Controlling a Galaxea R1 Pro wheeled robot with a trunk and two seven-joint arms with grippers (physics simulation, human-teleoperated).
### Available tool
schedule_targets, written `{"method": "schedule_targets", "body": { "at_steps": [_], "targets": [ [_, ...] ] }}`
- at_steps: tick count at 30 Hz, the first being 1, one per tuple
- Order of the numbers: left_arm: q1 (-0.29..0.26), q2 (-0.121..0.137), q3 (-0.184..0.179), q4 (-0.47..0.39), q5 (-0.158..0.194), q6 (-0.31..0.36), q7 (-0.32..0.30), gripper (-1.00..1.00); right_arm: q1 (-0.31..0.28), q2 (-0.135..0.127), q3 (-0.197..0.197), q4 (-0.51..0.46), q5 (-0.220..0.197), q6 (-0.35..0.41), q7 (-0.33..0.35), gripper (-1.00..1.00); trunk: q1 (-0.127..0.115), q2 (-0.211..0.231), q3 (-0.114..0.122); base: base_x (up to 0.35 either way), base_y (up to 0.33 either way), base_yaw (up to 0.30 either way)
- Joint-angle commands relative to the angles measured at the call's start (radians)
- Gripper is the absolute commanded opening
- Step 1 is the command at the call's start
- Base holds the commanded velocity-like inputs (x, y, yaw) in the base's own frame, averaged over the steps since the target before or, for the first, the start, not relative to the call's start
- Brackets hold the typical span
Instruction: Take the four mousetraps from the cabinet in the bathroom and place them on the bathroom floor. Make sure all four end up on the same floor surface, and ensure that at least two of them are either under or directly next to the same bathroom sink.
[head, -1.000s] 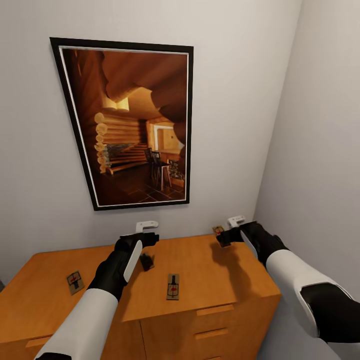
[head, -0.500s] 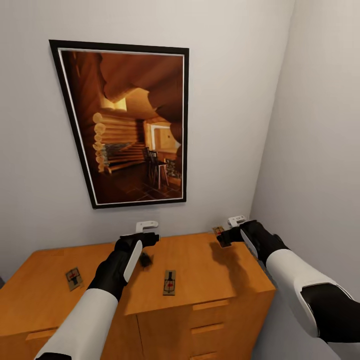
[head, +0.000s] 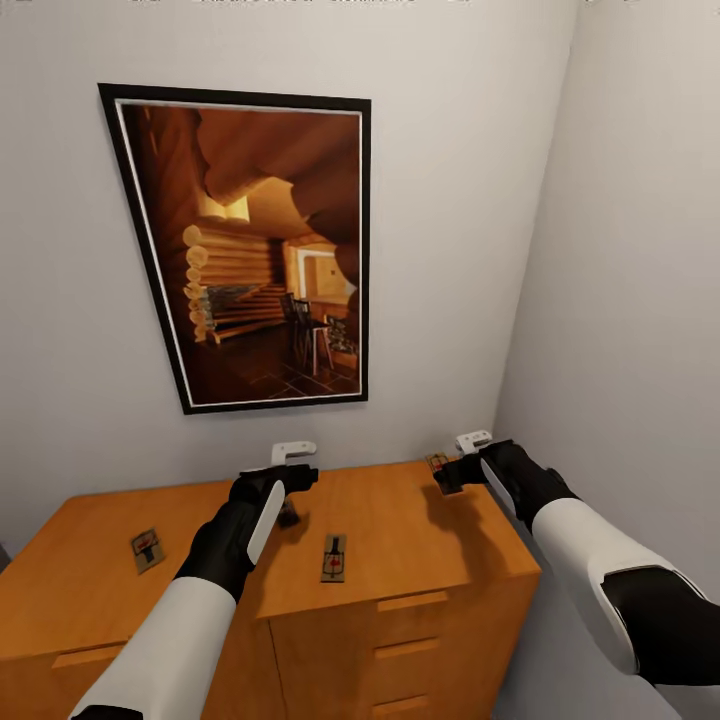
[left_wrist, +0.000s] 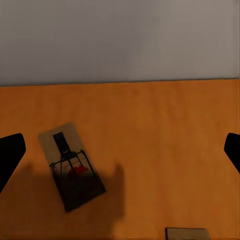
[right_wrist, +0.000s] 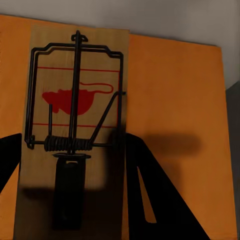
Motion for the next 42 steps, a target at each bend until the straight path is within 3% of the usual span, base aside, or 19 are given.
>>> {"method": "schedule_targets", "body": {
  "at_steps": [1,11,16,23,29,42],
  "targets": [
    [0.0,0.0,-0.002,-0.001,0.009,0.003,0.008,1.0,0.0,-0.001,0.003,-0.002,0.005,0.004,0.006,-1.0,0.0,-0.001,-0.001,-0.138,-0.001,0.0],
    [0.0,0.0,-0.002,0.011,0.01,0.019,0.01,1.0,0.0,-0.001,0.004,-0.001,0.005,0.004,0.006,-1.0,0.0,-0.001,-0.001,-0.106,0.0,0.0],
    [0.0,0.0,-0.003,0.065,0.01,0.081,0.009,1.0,0.0,-0.001,0.005,-0.001,0.005,0.004,0.006,-1.0,0.0,-0.001,-0.001,-0.006,0.0,0.0],
    [0.0,0.0,-0.006,0.074,0.013,0.142,0.01,1.0,0.0,-0.001,0.005,-0.001,0.005,0.004,0.006,-1.0,0.0,-0.001,-0.001,0.0,0.0,0.0],
    [0.0,0.0,-0.002,0.078,0.063,0.167,0.016,1.0,0.0,0.001,0.006,0.0,0.005,0.004,0.006,-1.0,0.0,-0.001,-0.001,0.0,0.0,0.0],
    [0.0,0.0,0.001,0.106,0.094,0.168,0.012,1.0,0.0,0.005,0.01,0.0,0.005,0.005,0.003,-1.0,0.0,-0.001,-0.001,0.0,0.0,0.0]
  ]
}}
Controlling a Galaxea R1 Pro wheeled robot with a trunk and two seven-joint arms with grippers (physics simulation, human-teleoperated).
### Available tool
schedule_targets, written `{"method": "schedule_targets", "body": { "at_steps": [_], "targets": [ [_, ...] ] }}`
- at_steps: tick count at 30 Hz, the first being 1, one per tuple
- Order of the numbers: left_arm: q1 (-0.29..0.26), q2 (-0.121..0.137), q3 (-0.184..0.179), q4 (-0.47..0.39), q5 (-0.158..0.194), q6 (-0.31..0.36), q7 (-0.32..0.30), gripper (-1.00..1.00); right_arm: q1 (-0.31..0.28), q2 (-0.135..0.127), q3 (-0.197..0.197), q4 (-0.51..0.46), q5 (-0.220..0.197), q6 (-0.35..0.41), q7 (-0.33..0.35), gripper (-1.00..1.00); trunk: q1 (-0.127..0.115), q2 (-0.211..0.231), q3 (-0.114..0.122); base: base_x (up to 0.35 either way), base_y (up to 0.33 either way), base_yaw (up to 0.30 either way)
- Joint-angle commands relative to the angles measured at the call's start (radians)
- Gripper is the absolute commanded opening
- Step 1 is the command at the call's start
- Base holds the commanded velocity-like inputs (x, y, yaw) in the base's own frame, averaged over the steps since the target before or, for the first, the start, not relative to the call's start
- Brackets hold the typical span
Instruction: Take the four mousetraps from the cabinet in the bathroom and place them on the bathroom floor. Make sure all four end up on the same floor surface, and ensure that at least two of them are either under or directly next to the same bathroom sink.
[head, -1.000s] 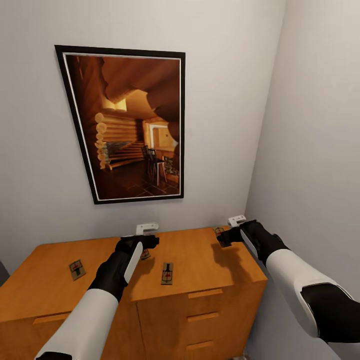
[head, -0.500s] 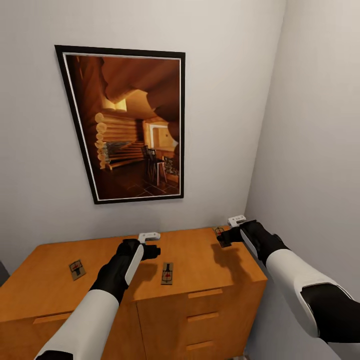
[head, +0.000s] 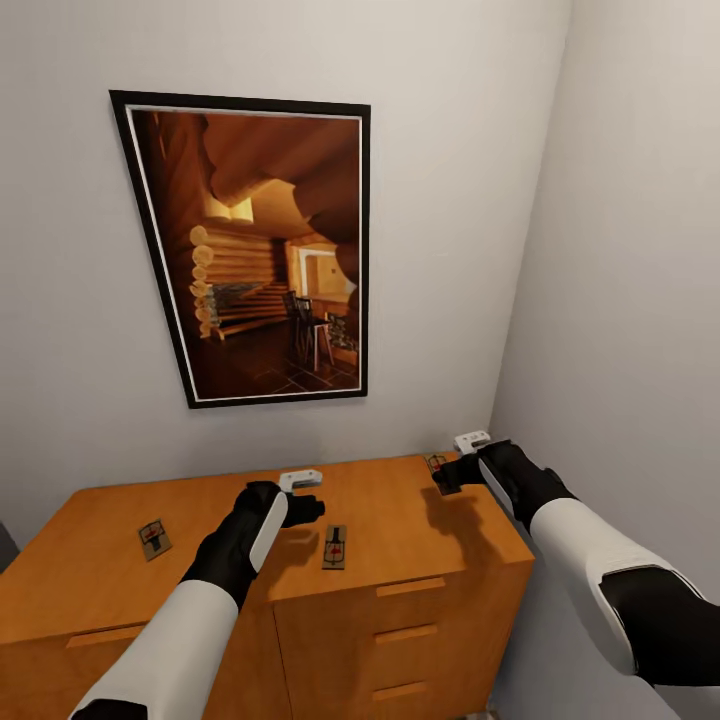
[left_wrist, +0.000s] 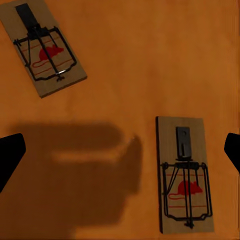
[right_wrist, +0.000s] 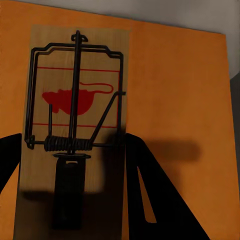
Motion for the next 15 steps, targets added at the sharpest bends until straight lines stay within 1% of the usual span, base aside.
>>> {"method": "schedule_targets", "body": {
  "at_steps": [1,2,3,6,8,10,13,15],
  "targets": [
    [0.0,0.0,-0.002,-0.001,0.025,0.005,0.01,1.0,0.0,-0.001,0.003,-0.002,0.005,0.004,0.006,-1.0,0.0,-0.001,-0.001,0.0,0.0,0.0],
    [0.0,0.0,-0.002,-0.001,0.043,0.007,0.012,1.0,0.0,-0.001,0.003,-0.002,0.005,0.004,0.006,-1.0,0.0,-0.001,-0.001,0.0,0.0,0.0],
    [0.0,0.0,-0.001,-0.001,0.052,0.008,0.012,1.0,0.0,-0.001,0.003,-0.002,0.005,0.004,0.006,-1.0,0.0,-0.001,-0.001,0.0,0.0,0.0],
    [0.0,0.0,0.0,0.004,0.107,0.011,0.013,1.0,0.0,-0.001,0.004,-0.002,0.006,0.004,0.007,-1.0,0.0,-0.001,-0.001,0.0,0.0,0.0],
    [0.0,0.0,0.0,0.015,0.123,0.009,0.013,1.0,0.0,-0.001,0.004,-0.002,0.006,0.004,0.008,-1.0,0.0,-0.001,-0.001,0.0,0.0,0.0],
    [0.0,0.0,0.0,0.039,0.132,0.004,0.013,1.0,0.0,-0.001,0.004,-0.002,0.006,0.004,0.008,-1.0,0.0,-0.001,-0.001,0.0,0.0,0.0],
    [0.0,0.0,-0.002,0.076,0.14,-0.007,0.014,1.0,0.0,-0.002,0.004,-0.002,0.006,0.004,0.008,-1.0,0.0,-0.001,-0.001,0.0,0.0,0.0],
    [0.0,0.0,-0.003,0.086,0.143,-0.02,0.014,1.0,0.0,-0.001,0.004,-0.002,0.006,0.004,0.008,-1.0,0.0,-0.001,-0.001,0.0,0.0,0.0]
  ]
}}
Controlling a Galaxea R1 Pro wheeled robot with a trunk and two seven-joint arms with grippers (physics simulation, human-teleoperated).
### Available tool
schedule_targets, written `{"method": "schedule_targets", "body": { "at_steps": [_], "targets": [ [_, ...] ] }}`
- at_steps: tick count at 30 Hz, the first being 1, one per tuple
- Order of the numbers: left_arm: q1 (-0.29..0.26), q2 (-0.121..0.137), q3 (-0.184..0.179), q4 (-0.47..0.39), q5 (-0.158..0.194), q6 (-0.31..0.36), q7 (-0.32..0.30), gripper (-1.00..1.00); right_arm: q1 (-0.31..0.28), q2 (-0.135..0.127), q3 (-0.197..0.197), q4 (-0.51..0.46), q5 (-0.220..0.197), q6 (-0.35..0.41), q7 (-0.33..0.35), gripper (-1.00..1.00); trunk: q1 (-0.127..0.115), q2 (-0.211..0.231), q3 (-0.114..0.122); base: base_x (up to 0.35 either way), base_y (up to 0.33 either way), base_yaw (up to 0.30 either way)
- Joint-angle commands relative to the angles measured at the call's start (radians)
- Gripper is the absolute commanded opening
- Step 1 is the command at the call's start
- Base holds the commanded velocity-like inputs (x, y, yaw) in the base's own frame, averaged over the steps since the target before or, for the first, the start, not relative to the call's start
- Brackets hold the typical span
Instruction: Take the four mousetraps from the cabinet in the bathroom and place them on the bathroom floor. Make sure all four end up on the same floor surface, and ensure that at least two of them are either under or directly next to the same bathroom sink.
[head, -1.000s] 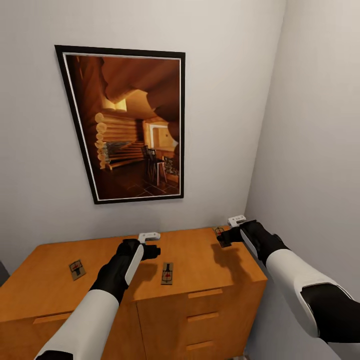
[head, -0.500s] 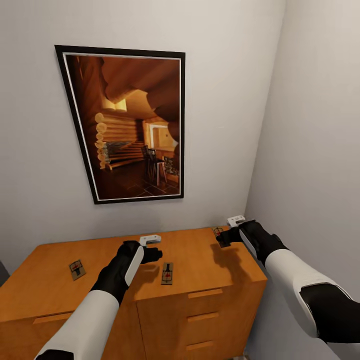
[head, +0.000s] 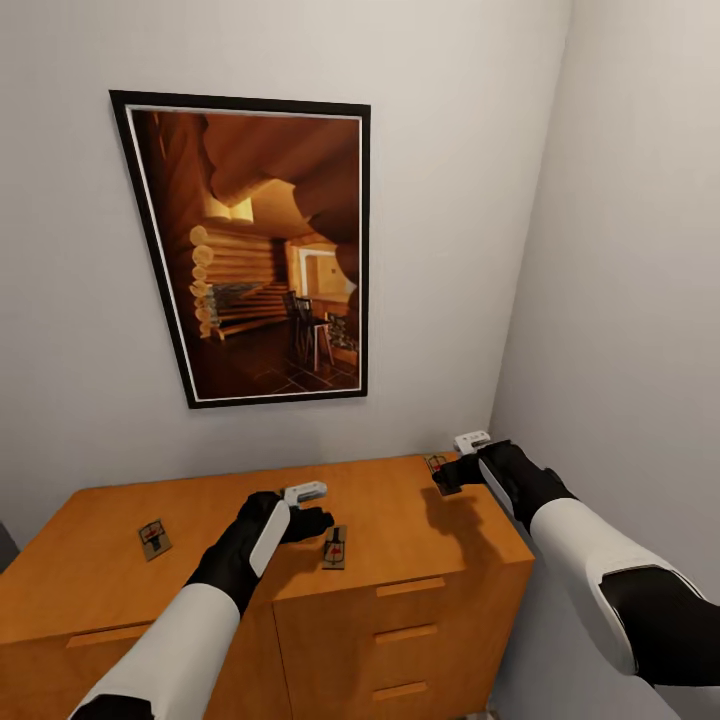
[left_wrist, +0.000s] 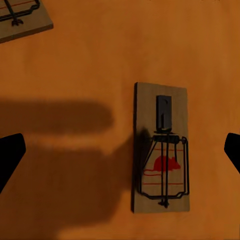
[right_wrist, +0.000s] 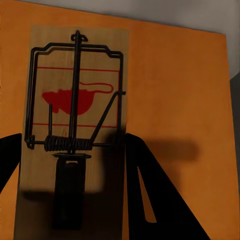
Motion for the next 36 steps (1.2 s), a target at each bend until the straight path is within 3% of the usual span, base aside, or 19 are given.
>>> {"method": "schedule_targets", "body": {
  "at_steps": [1,13,22,36],
  "targets": [
    [0.0,0.0,-0.002,0.003,0.011,-0.005,0.01,1.0,0.0,-0.001,0.003,-0.002,0.005,0.004,0.006,-1.0,0.0,-0.001,0.0,0.0,0.0,0.0],
    [0.0,0.0,-0.005,0.026,0.007,-0.048,0.016,1.0,0.0,-0.001,0.002,-0.002,0.003,0.004,0.006,-1.0,0.0,-0.001,0.0,0.0,0.0,0.0],
    [0.0,0.0,-0.067,0.029,0.01,-0.053,0.016,1.0,0.0,-0.001,0.0,-0.002,0.004,0.004,0.011,-1.0,0.0,-0.001,0.0,0.0,0.0,0.0],
    [0.0,0.0,-0.074,0.028,0.008,-0.054,0.031,1.0,0.0,-0.001,0.003,-0.002,0.005,0.004,0.015,-1.0,0.0,-0.001,0.0,0.0,0.0,0.0]
  ]
}}
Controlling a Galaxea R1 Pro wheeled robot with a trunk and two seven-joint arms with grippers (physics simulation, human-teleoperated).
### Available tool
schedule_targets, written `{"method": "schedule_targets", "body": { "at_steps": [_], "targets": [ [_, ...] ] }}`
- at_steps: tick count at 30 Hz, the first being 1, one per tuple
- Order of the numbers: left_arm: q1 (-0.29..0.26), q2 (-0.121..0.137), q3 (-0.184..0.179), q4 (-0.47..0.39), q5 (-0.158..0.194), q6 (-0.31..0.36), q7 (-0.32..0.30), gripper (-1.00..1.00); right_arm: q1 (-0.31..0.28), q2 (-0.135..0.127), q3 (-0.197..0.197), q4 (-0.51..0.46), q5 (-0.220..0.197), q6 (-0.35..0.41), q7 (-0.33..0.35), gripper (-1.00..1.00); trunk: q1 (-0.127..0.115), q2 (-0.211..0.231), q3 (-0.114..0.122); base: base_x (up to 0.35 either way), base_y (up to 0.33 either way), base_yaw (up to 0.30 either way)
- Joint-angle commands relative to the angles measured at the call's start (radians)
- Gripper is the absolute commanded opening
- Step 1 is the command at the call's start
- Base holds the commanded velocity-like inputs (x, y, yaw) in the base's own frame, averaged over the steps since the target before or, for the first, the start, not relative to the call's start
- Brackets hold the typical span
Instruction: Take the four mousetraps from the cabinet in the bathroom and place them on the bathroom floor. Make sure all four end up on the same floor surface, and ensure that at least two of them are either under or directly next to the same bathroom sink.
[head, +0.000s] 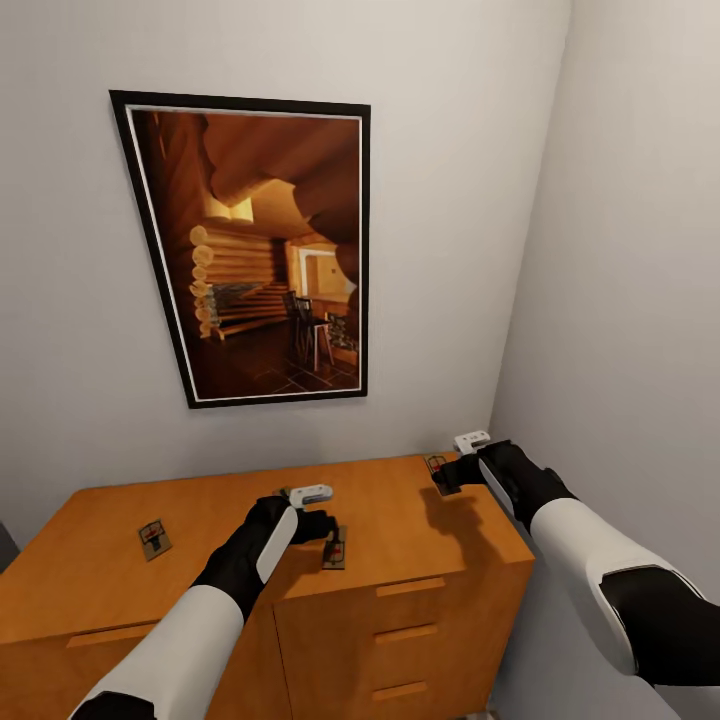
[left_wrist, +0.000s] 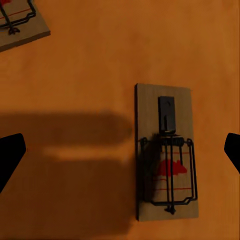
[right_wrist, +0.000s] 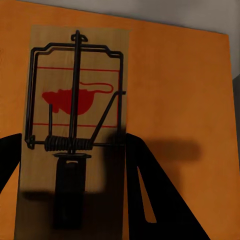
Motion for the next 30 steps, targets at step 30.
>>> {"method": "schedule_targets", "body": {
  "at_steps": [30],
  "targets": [
    [0.0,0.0,-0.317,-0.029,0.321,-0.042,0.546,1.0,0.0,-0.001,0.002,-0.002,0.006,0.004,0.006,-1.0,0.0,-0.001,-0.001,0.0,0.0,0.0]
  ]
}}
